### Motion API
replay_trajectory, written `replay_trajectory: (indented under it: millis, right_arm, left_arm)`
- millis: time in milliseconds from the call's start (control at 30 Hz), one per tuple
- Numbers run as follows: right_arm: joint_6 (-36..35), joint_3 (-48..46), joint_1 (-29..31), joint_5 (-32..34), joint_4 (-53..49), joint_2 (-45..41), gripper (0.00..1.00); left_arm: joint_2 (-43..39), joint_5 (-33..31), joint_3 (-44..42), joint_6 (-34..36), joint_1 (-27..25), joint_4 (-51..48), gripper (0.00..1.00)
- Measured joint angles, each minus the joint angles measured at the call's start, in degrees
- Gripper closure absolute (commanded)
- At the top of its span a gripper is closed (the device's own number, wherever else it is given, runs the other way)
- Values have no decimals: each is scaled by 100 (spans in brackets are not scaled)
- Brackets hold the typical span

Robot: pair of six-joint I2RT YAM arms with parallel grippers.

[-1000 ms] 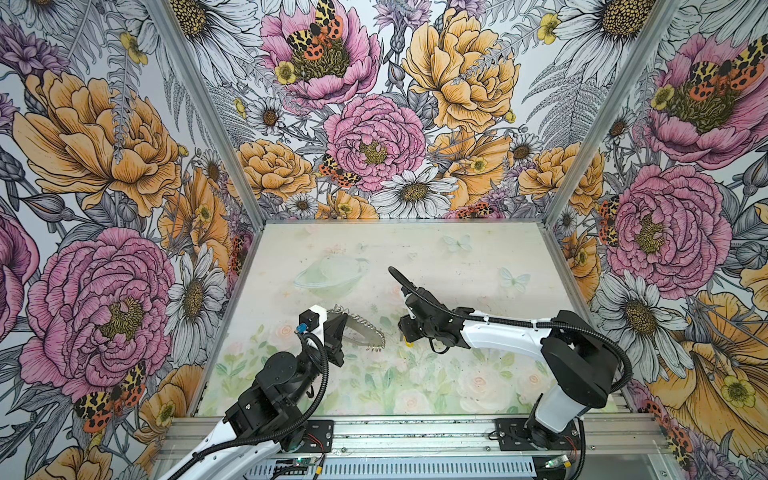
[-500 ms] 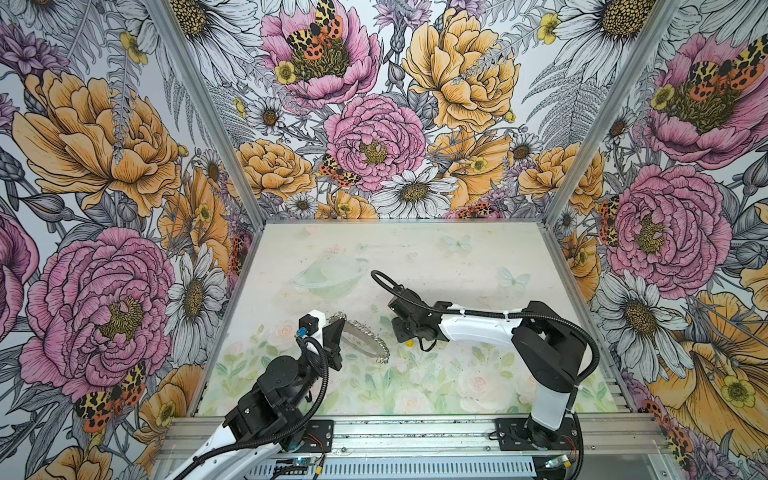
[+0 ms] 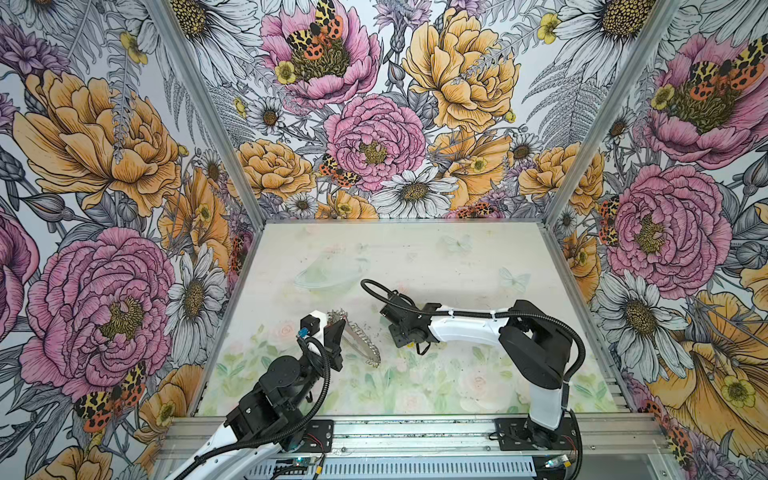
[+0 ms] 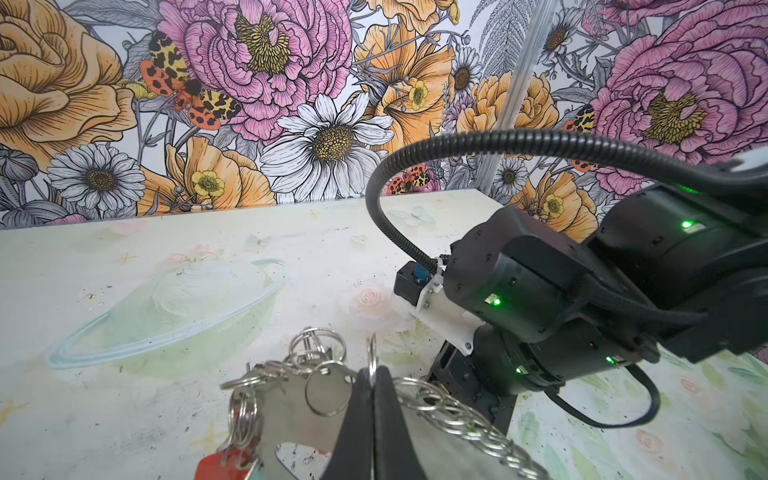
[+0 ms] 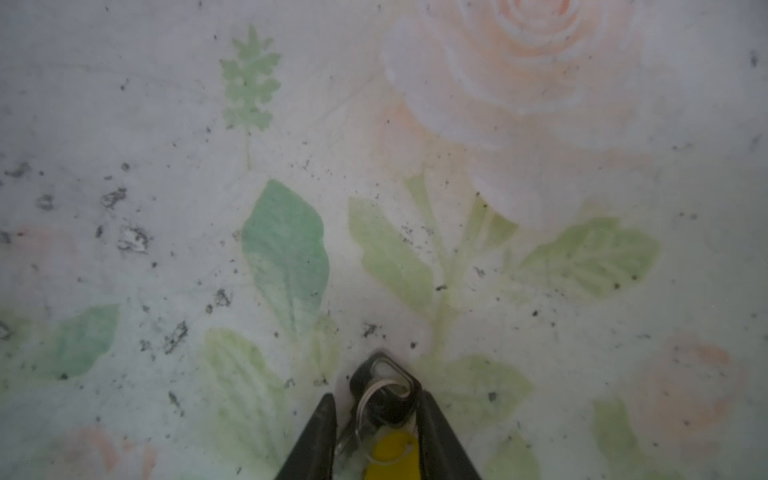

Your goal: Put the keys on the keyring

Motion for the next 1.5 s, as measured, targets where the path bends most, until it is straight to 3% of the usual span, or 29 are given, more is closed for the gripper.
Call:
replay_trajectory:
  millis: [267,900,1267,1400,1500]
  right_arm:
    - [-42,17,2,205,-35,-15,88]
    - [-81,22,39,774,-280,-109,94]
    - [-13,7,22,1091,-293,-275,81]
    - [-20,0,22,1078,-299,-275,67]
    - [-55,0,26,973,-302,-275,62]
  left_arm:
    - [0,0,0,0,11,2,100]
    - [0,2,-52,2,11,24,100]
    - [2,2,-81,2,17,90,100]
    - [2,4,-85,2,17,90,100]
    - [2,4,-85,2,26,90,100]
